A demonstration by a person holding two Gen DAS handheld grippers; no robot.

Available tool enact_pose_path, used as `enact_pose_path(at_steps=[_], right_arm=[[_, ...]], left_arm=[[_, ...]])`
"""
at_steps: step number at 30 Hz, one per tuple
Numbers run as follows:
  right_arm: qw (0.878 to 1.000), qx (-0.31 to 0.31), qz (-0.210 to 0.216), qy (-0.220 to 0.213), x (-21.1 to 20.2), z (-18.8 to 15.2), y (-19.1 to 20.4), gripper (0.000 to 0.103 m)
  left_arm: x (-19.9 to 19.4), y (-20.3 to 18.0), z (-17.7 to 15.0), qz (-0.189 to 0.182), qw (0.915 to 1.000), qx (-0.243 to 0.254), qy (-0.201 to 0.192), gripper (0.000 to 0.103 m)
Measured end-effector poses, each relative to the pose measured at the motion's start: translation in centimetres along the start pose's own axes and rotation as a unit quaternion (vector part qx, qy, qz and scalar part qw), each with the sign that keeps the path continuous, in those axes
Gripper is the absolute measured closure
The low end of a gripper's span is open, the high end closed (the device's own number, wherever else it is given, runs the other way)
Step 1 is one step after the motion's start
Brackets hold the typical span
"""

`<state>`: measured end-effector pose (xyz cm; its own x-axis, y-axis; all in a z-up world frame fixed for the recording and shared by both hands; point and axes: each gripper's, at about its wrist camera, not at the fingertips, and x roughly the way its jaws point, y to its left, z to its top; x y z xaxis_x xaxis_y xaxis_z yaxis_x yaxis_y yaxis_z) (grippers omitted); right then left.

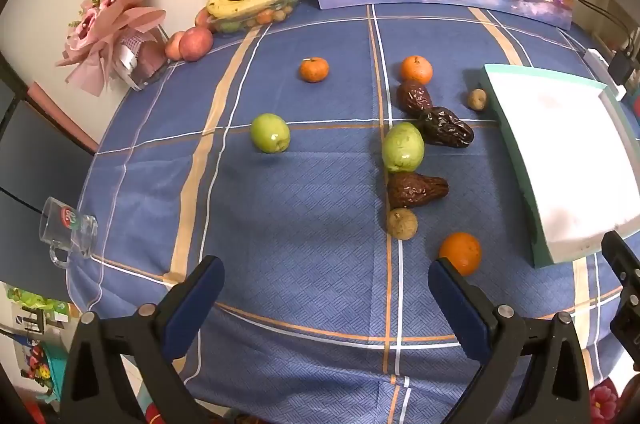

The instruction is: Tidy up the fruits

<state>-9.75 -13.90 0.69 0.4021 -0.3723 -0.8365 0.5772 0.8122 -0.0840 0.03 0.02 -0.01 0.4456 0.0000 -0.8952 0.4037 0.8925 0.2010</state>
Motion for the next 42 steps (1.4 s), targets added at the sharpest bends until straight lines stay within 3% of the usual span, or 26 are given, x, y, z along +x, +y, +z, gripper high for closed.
enact_pose_path(at_steps=[42], right_arm=[[1.000,0.000,0.001,0.003,0.10,0.04,-0.10,0.008]], left_arm=[[0.15,0.13,-0.07,-0.001,1.0000,0.000,0.000,0.000]])
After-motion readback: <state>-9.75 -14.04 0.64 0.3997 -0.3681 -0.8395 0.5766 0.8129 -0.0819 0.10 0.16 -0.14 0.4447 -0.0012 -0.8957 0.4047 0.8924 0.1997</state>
